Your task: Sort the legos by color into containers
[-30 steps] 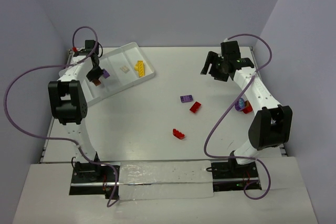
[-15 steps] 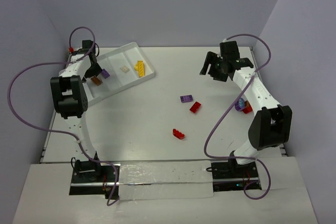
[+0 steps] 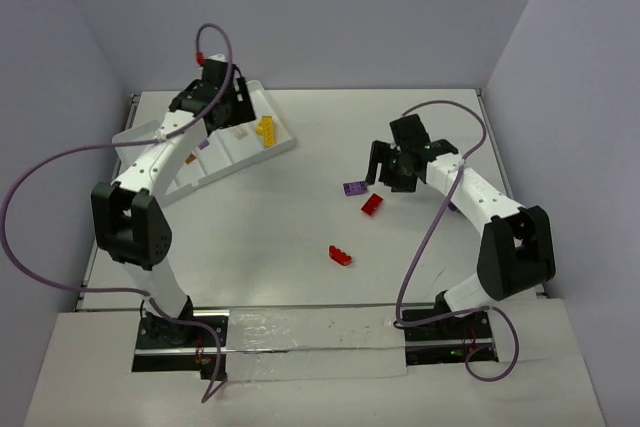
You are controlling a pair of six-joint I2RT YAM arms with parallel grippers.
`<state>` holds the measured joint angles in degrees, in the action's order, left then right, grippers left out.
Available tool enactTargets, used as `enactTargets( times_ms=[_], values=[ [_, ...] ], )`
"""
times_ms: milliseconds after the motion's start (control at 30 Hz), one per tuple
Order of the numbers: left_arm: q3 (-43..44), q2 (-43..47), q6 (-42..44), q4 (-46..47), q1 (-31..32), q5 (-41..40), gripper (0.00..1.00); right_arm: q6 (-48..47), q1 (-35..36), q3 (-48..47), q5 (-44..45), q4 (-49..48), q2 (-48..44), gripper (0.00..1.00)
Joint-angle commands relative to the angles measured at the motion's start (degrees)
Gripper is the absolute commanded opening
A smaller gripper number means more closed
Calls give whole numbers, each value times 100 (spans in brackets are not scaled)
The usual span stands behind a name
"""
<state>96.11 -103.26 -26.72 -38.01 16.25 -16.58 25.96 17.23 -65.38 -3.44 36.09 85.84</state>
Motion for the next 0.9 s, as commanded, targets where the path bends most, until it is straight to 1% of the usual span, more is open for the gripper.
enactTargets(
  times_ms=[0,67,167,433,600,733,800,867],
  values=[
    [-486,350,-153,456,981,1005,81,312,257,627,-200,-377,-342,80],
    [-668,327,-281,610,1270,1101,81,419,272,831,-245,-511,-342,80],
    [-638,157,-430,567,1442,1219,81,568,272,893,-131,-588,-164,81],
    [-295,147,-269,234,1486,825,82,747,281,686,-237,-1044,578,81],
    [-326,312,-254,140,1486,707,81,739,285,571,-73,-1136,987,80],
    [-323,434,-228,45,1485,482,82,641,343,561,79,-1188,1097,73],
    [-284,460,-184,-19,1479,392,82,609,394,554,213,-1169,1168,66],
    [-209,464,-141,-72,1478,273,82,624,411,587,306,-1152,1208,57]
  ],
)
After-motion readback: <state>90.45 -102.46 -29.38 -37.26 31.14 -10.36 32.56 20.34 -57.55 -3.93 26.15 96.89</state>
